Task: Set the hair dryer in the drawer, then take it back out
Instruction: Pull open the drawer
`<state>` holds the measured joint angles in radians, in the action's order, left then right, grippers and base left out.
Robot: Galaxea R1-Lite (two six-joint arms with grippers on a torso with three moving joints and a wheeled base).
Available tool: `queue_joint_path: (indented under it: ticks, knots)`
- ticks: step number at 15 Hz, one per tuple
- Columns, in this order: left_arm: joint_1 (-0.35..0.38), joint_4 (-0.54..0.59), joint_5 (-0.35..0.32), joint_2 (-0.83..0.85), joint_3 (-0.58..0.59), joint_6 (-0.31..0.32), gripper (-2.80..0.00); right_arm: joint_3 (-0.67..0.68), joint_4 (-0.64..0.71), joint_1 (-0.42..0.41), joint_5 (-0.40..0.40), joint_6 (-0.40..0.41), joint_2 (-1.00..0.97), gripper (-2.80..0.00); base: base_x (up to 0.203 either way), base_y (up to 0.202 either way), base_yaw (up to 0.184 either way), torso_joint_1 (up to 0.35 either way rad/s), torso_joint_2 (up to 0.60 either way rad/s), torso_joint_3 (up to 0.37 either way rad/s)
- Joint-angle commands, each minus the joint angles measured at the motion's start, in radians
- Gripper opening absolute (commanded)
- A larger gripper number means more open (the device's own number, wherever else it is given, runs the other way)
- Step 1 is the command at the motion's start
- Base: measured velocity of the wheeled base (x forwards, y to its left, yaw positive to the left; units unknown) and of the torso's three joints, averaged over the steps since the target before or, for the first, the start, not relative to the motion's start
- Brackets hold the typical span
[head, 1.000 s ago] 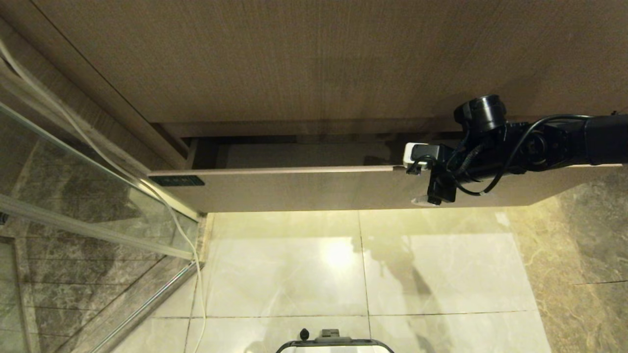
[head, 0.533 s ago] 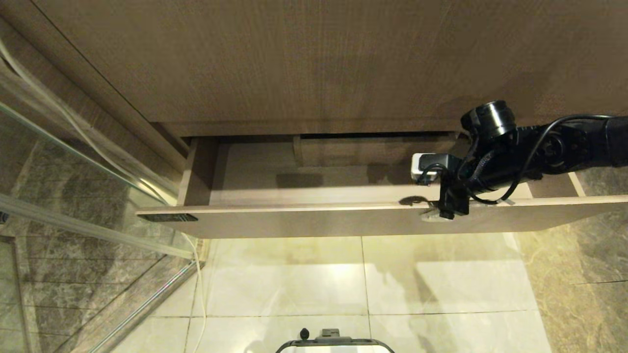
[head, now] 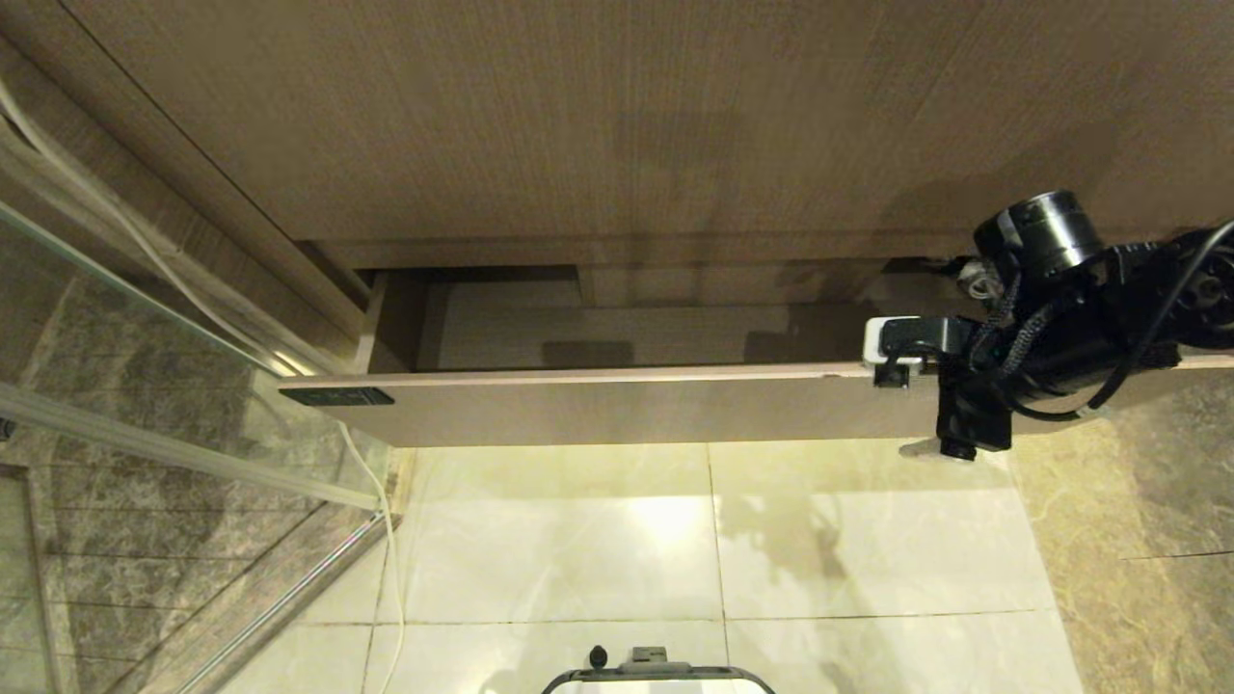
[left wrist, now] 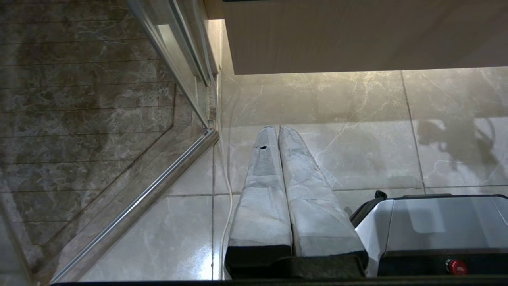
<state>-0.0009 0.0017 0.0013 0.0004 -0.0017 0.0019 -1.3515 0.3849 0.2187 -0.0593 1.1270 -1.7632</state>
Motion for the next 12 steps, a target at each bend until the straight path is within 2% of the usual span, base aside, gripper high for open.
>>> queue_joint_path:
  ticks: [1,4,8,9,12]
  knots:
    - [0.001,0.000,0.000,0.001,0.000,0.000,-2.80,0.034,0.008,0.001,-0.033,0.001,0.058,0.00,0.000,0.000,0.000,0.000,0.00,0.000]
    - [0.001,0.000,0.000,0.001,0.000,0.000,-2.80,0.028,0.003,0.001,-0.042,-0.070,0.066,0.00,0.000,0.000,0.000,0.000,0.00,0.000]
    - [0.001,0.000,0.000,0.000,0.000,0.000,-2.80,0.028,-0.012,-0.009,-0.029,-0.071,0.127,0.00,0.000,0.000,0.000,0.000,0.00,0.000]
    - [0.000,0.000,0.000,0.001,0.000,0.000,-2.80,0.036,-0.012,-0.010,-0.029,-0.073,0.151,-2.80,0.000,0.000,0.000,0.000,0.00,0.000]
    - [0.000,0.000,0.000,0.000,0.000,0.000,-2.80,0.073,-0.004,-0.010,-0.029,-0.075,0.244,-2.80,0.000,0.000,0.000,0.000,0.00,0.000]
